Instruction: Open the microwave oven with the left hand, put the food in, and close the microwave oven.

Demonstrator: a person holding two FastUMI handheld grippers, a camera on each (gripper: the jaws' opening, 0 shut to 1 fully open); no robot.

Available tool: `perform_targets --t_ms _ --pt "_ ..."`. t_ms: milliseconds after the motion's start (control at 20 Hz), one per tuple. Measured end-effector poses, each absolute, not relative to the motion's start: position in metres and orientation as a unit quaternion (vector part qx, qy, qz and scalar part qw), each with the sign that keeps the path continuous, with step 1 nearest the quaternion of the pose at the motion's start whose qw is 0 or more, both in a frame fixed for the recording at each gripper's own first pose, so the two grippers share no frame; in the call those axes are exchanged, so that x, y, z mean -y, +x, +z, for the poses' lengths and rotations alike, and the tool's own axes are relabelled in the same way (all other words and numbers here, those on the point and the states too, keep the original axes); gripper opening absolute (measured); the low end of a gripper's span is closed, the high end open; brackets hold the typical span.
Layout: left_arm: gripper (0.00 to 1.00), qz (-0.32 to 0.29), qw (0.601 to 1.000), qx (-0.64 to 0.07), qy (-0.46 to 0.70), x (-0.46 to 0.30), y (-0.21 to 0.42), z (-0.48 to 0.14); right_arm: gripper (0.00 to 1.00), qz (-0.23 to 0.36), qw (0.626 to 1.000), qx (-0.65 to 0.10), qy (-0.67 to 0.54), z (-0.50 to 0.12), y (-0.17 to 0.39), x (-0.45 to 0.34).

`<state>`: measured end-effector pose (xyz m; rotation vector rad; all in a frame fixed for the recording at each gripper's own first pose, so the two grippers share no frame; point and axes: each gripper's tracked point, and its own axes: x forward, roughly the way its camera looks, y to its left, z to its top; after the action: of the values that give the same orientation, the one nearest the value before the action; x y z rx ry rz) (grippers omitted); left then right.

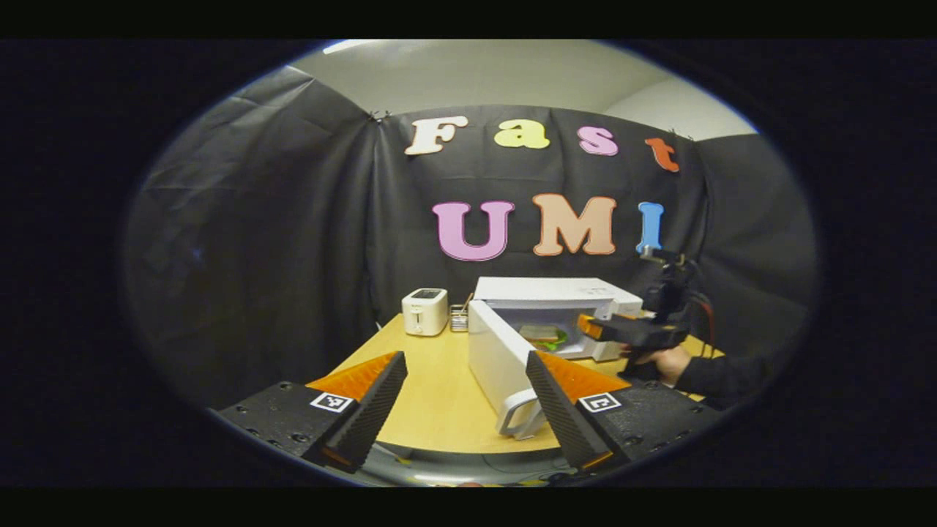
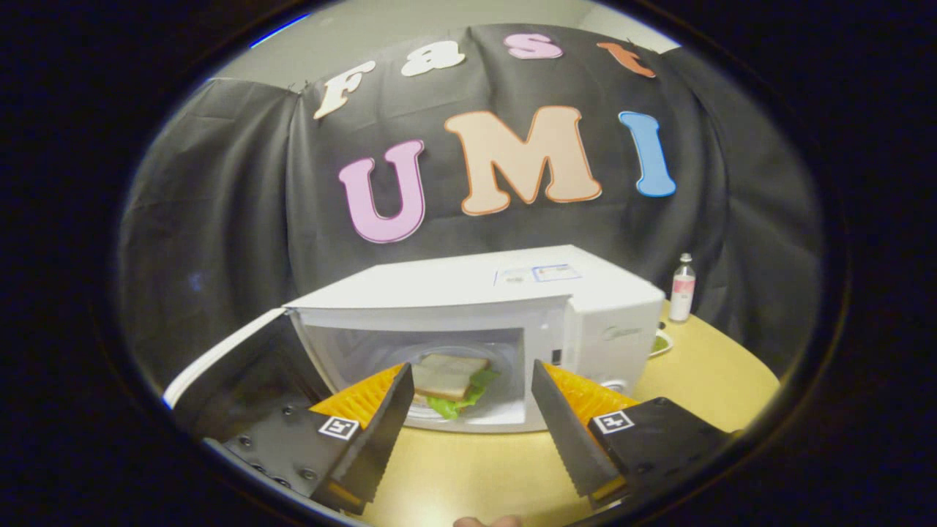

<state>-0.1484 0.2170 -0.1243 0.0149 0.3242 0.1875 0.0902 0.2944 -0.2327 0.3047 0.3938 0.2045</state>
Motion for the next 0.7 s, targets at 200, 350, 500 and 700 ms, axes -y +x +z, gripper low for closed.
perform_targets --t_ms 200,350,500,700 --pt "0.94 0.086 0.984 -0.159 -0.001 -0.220 -0.147 -0.139 0.92 0.097 0.967 -0.179 0.152 -0.188 0.060 -0.251" --pt "0.94 0.079 0.984 -0.160 -0.021 -0.224 -0.145 -0.154 0.92 0.097 0.969 -0.168 0.156 -0.156 0.039 -0.227" --pt "0.96 0.080 0.980 -0.179 -0.028 -0.232 -0.147 -0.183 0.99 0.086 0.974 -0.152 0.146 -0.135 0.024 -0.198" --pt "0.71 0.070 0.972 -0.222 -0.032 -0.236 -0.150 -0.224 0.99 0.067 0.978 -0.160 0.117 -0.139 0.006 -0.169"
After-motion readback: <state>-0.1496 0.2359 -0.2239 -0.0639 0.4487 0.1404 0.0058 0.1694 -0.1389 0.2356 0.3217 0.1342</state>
